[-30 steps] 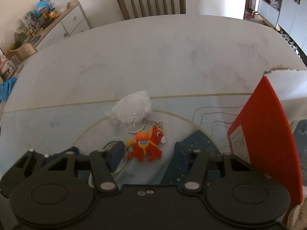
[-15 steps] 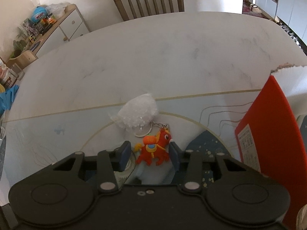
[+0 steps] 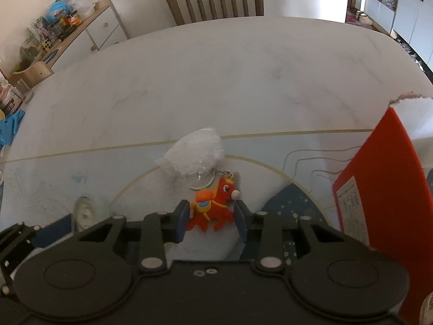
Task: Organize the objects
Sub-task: 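Grasp the white tape dispenser with the left tool while the right grasps the orange keychain plush, then carry the tape dispenser and orange plush into the shoebox and open both tools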
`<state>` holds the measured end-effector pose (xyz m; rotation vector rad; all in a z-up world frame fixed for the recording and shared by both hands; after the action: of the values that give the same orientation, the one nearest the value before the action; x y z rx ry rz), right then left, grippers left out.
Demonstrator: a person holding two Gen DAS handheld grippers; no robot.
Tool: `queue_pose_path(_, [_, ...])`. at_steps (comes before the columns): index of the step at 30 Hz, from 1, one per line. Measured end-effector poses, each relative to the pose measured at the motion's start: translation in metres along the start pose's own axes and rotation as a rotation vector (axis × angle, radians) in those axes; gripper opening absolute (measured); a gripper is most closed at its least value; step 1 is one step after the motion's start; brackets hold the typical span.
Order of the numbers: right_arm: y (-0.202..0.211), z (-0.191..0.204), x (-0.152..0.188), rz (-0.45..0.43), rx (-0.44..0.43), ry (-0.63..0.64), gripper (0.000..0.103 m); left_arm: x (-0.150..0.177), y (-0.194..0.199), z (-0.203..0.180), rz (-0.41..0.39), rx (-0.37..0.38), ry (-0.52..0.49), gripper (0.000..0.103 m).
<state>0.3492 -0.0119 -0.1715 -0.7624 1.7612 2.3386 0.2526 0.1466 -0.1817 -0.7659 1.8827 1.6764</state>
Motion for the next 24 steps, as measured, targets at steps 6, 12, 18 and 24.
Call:
queue_pose_path(6, [-0.001,0.005,0.000,0.011,0.025,0.058,0.038,0.002,0.006,0.021,0.021,-0.039,0.040,0.047])
queue_pose_path(12, [0.000,0.008,0.002,0.009,0.037,0.114,0.034,0.003,0.011,0.036,0.036,-0.009,0.122,0.047])
queue_pose_path(18, [0.017,0.003,0.013,0.013,-0.002,0.099,0.034,-0.006,0.024,0.045,0.018,-0.012,0.140,0.047])
queue_pose_path(24, [0.050,0.005,0.023,-0.011,-0.044,0.094,0.034,-0.022,0.042,0.051,0.011,0.023,0.188,0.047])
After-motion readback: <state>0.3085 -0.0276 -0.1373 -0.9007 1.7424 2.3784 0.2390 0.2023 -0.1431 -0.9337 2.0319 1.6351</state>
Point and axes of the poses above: each gripper's, at about its wrist camera, not at the fingertips, and y roughly against the way its jaws point, z to its left, x to its underside, the point moved 4 cm from there along -y, roughly the way its jaws point, and after that the axes turned 3 degrees about y, right-handed, at the moved point
